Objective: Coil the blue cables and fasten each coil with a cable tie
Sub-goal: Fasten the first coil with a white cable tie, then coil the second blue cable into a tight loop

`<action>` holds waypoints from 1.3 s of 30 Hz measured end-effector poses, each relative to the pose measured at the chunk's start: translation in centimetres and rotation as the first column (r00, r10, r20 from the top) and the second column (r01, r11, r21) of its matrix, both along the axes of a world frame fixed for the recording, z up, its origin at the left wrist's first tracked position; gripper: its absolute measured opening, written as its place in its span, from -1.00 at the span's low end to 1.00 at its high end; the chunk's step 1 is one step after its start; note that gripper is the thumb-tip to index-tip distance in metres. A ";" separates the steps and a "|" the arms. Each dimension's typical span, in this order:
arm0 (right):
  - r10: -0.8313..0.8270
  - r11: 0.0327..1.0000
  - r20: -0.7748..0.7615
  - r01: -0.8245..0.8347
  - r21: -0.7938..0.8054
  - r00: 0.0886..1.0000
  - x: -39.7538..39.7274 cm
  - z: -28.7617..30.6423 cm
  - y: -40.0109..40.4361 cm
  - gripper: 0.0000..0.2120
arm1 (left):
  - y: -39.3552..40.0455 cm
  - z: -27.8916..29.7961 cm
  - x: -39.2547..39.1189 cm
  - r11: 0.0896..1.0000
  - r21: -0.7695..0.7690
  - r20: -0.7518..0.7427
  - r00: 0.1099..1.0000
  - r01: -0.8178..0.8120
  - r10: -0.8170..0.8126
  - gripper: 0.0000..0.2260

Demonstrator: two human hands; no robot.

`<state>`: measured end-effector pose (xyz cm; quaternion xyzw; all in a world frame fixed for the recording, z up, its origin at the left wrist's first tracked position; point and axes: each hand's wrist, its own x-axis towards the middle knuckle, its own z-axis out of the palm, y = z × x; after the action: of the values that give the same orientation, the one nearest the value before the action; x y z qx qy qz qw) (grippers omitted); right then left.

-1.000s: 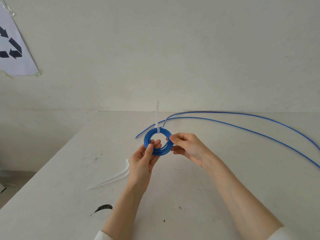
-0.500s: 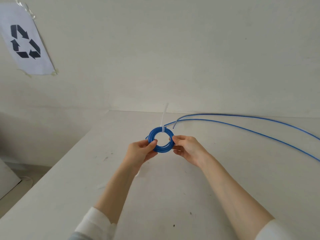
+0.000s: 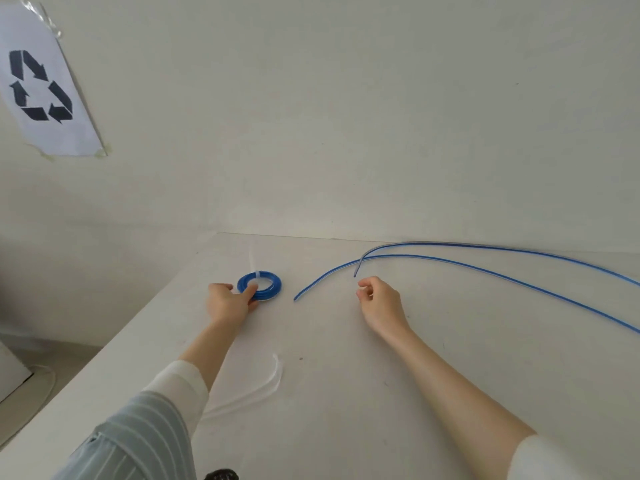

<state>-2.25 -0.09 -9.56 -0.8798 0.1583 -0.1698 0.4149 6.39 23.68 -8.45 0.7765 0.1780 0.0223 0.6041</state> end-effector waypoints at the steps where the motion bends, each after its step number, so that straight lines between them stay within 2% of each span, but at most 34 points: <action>1: -0.006 1.000 -0.005 0.005 -0.025 1.000 0.5 0.0 -0.3 -0.76 | 0.1 0.0 0.6 0.996 0.086 0.018 1.000 0.008 -0.010 -0.58; 3: -0.008 0.998 -0.002 0.008 -0.070 1.000 1.4 0.2 -0.8 -0.74 | 0.1 -0.1 1.6 0.959 0.278 0.025 0.998 0.052 -0.061 -0.61; 6: 0.029 0.988 0.009 -0.027 -0.152 1.000 2.5 0.2 -1.1 -0.68 | 0.0 -0.3 2.6 0.854 0.506 0.023 0.988 0.118 -0.150 -0.65; 9: 0.043 0.974 -0.049 -0.053 -0.222 0.998 3.5 0.0 -0.9 -0.67 | -0.4 -0.6 2.7 0.792 0.598 0.064 0.978 0.122 -0.199 -0.74; 12: -0.022 0.966 -0.095 -0.003 -0.257 0.995 4.1 0.2 -0.8 -0.74 | -0.7 -1.0 2.7 0.757 0.647 0.086 0.979 0.088 -0.187 -0.76; 16: -0.114 0.957 -0.088 0.085 -0.277 0.990 3.9 0.6 -0.9 -0.88 | -1.3 -0.6 2.3 0.850 0.527 0.147 0.985 -0.003 -0.088 -0.76; 18: -0.178 0.970 -0.110 0.155 -0.188 0.978 3.4 0.9 -1.1 -0.83 | -2.2 -0.3 1.7 0.876 0.481 0.185 0.978 -0.001 -0.101 -0.80; 21: -0.173 0.983 -0.215 0.182 0.020 0.961 2.5 1.7 -1.8 -0.78 | -4.9 0.4 0.1 0.850 0.511 0.286 0.906 0.131 -0.312 -0.85; 23: -0.071 0.991 -0.231 0.095 0.094 0.970 1.2 2.2 -2.4 -0.85 | -7.2 1.1 -1.3 0.809 0.524 0.297 0.833 0.266 -0.466 -0.84; 24: -0.018 0.992 -0.206 0.044 0.122 0.978 0.3 2.5 -2.5 -0.83 | -8.5 1.6 -2.2 0.793 0.504 0.257 0.817 0.343 -0.517 -0.82; 26: 0.057 0.992 -0.120 -0.043 0.117 0.991 -1.8 3.1 -2.7 -0.76 | -11.1 2.4 -4.2 0.785 0.342 0.127 0.803 0.516 -0.583 -0.70; 29: 0.178 0.980 0.005 -0.177 0.087 0.984 -5.6 3.6 -2.9 -0.83 | -14.0 3.7 -7.5 0.755 -0.078 -0.034 0.755 0.651 -0.655 -0.63; 31: 0.235 0.968 0.005 -0.235 0.084 0.972 -7.9 3.9 -3.2 -0.88 | -15.0 4.2 -9.0 0.708 -0.235 -0.035 0.723 0.666 -0.690 -0.72; 33: 0.249 0.961 -0.055 -0.240 0.138 0.967 -9.1 4.3 -3.4 -0.93 | -15.3 4.5 -9.8 0.676 -0.294 0.032 0.714 0.676 -0.699 -0.83; 34: 0.242 0.957 -0.096 -0.221 0.189 0.965 -10.3 4.7 -3.7 -0.94 | -15.7 4.9 -10.6 0.662 -0.264 0.057 0.697 0.701 -0.715 -0.84; 36: 0.264 0.927 -0.147 -0.208 0.313 0.953 -11.3 5.6 -3.8 -0.89 | -16.3 5.4 -11.9 0.663 -0.047 0.069 0.664 0.747 -0.744 -0.78; 38: 0.257 0.906 -0.121 -0.196 0.374 0.959 -12.0 6.7 -3.7 -0.86 | -17.1 5.9 -13.1 0.712 0.181 0.125 0.702 0.679 -0.701 -0.67; 39: 0.254 0.900 -0.089 -0.202 0.387 0.963 -12.4 7.3 -3.6 -0.85 | -17.2 6.2 -13.6 0.766 0.233 0.194 0.743 0.599 -0.640 -0.65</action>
<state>-14.61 -3.69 -2.21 -0.8063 0.1117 -0.0257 0.5803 -7.22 6.52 -2.26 0.8259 -0.1745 -0.0637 0.5323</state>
